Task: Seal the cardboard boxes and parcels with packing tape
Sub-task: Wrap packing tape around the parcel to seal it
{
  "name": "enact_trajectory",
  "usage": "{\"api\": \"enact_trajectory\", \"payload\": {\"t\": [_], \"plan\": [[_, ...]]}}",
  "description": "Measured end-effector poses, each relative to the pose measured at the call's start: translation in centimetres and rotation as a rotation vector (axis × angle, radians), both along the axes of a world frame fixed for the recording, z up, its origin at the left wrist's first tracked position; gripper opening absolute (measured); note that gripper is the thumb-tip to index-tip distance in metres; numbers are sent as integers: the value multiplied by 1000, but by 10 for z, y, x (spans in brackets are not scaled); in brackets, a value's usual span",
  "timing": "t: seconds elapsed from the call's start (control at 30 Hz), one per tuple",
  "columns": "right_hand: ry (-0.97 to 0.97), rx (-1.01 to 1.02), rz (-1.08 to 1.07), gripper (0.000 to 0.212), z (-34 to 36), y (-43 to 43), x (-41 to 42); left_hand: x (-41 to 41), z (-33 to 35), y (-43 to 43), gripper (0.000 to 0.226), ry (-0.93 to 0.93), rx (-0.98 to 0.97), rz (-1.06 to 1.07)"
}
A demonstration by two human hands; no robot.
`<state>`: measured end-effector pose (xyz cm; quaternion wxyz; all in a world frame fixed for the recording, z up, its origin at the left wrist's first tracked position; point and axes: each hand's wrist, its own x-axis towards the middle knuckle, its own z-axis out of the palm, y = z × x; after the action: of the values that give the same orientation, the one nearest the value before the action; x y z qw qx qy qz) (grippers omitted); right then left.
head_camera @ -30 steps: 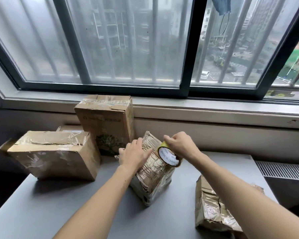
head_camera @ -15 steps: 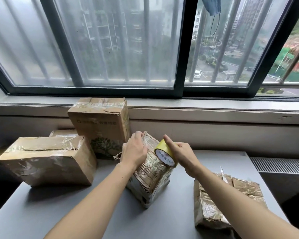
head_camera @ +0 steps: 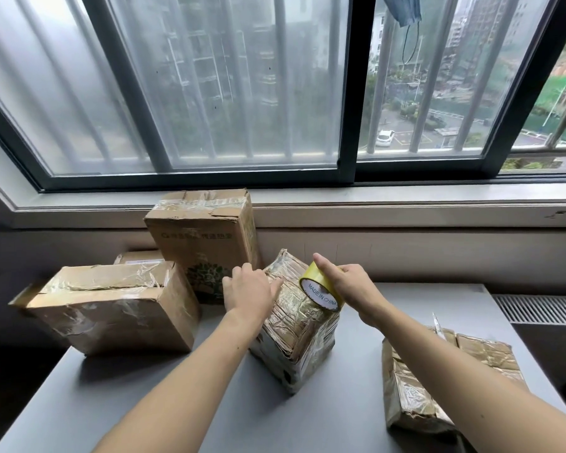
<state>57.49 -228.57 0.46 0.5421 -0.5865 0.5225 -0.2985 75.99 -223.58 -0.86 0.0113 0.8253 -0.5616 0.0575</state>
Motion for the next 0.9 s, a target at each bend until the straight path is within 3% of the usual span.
{"api": "enact_trajectory", "payload": {"t": [0.13,0.23,0.5,0.9], "plan": [[-24,31,0,53,-1,0,1,5,-5,-13,49,456,-22,113],[-40,44,-9,52,1,0,2,2,-6,-13,40,613,-168,143],[-38,51,-106,54,1,0,1,1,-5,-6,25,623,-239,144],[245,-64,-114,54,3,3,-2,12,-8,-6,21,762,-360,197]]}}
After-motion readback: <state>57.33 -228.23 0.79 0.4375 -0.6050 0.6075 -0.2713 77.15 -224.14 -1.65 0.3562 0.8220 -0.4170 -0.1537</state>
